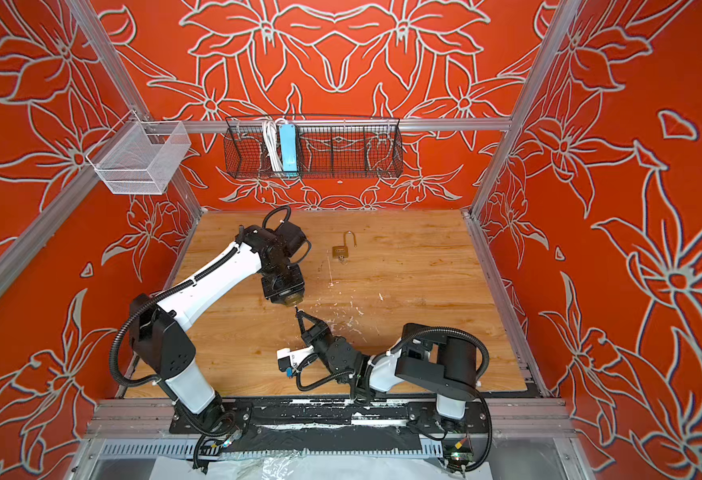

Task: Unlock with the key

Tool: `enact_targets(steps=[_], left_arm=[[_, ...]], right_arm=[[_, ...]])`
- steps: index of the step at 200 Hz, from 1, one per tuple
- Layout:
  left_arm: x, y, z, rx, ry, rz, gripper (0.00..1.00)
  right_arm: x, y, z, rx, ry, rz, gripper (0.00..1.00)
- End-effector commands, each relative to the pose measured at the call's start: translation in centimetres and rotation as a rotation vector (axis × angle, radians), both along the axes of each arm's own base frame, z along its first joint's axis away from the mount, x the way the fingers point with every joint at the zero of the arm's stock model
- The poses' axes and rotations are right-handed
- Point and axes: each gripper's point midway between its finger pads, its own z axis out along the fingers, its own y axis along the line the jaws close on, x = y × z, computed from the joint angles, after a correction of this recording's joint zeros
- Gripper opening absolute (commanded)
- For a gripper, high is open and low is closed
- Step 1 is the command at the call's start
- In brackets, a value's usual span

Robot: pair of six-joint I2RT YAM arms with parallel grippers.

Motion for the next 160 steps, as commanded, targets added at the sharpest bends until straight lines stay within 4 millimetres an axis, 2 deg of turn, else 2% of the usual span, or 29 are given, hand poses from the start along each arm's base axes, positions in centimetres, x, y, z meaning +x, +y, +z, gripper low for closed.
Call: enact_targets(steps=[1, 92, 137, 160], left_arm=[[-0.2, -0.1, 1.0, -0.011, -0.016, -0.005, 0.0], [-0.3, -0.5, 1.0, -0.028, -0.02, -0.023, 0.0], [-0.2, 0.9, 0.5, 0.1, -0.048, 0.006, 0.0], [-0.2, 0.7, 0.2, 0.139, -0.032, -0.016, 0.0]], right_arm=[[0.8, 0.0, 2.1, 0.07, -0.02, -0.038, 0.0], [2.1, -0.1, 0.8, 0.012, -0.034, -0.08, 0.0], [2.8, -0.5, 0.9, -0.043, -0.076, -0.115, 0.0], [3.5, -0.5, 0.4, -0.084, -0.094, -0.154, 0.0]])
